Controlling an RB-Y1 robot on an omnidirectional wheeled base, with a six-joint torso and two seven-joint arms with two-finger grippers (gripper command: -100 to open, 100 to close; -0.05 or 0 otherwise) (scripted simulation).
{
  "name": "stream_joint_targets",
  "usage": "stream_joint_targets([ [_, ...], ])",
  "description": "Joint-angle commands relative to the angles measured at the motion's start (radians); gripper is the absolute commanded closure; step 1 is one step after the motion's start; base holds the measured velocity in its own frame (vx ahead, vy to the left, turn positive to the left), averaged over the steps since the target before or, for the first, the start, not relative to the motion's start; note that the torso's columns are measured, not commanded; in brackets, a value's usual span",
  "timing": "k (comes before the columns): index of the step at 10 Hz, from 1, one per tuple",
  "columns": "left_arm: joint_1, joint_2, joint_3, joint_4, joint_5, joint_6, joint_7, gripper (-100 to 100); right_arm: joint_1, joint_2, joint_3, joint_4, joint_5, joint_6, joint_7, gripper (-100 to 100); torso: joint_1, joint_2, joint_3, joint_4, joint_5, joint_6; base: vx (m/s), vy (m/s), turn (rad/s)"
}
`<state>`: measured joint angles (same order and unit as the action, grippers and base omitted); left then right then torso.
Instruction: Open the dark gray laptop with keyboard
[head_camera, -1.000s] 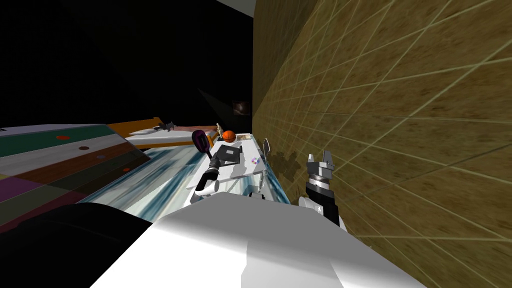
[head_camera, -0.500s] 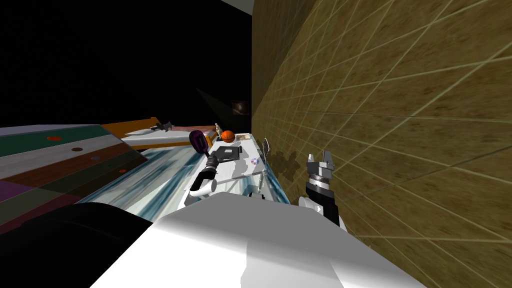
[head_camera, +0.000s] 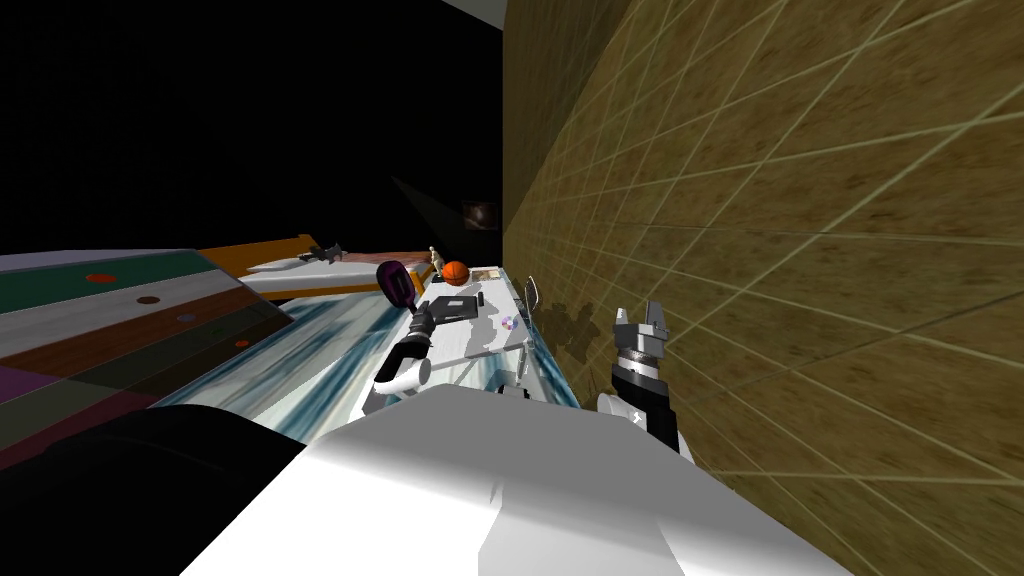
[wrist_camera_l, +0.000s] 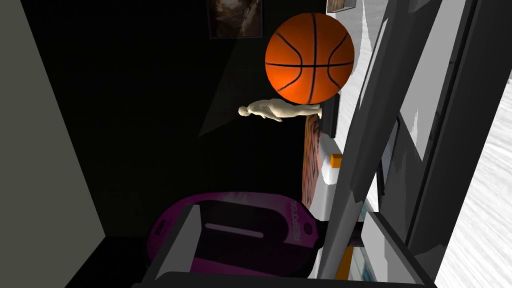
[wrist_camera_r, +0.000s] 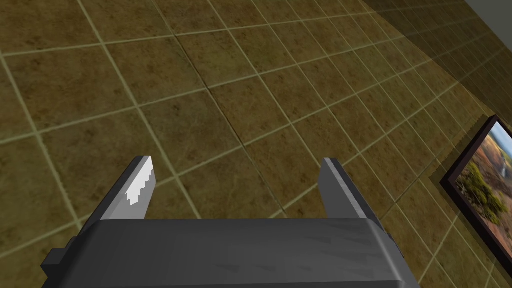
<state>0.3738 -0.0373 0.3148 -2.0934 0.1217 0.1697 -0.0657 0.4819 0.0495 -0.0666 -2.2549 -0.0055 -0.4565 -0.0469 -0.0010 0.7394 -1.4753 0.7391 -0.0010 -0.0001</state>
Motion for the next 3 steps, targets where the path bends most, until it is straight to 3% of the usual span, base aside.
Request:
stream_joint_targets([
  [1, 0.001, 0.000, 0.000, 0.001, 0.000, 0.001, 0.000, 0, 0.000, 0.000, 0.000, 0.000, 0.000, 0.000, 0.000, 0, 0.000, 0.000, 0.000, 0.000, 0.000, 0.000, 0.000, 0.000, 0.000],
  [3, 0.000, 0.000, 0.000, 0.001, 0.000, 0.001, 0.000, 0, 0.000, 0.000, 0.000, 0.000, 0.000, 0.000, 0.000, 0, 0.001, -0.001, 0.000, -0.001, 0.001, 0.000, 0.000, 0.000, 0.000],
])
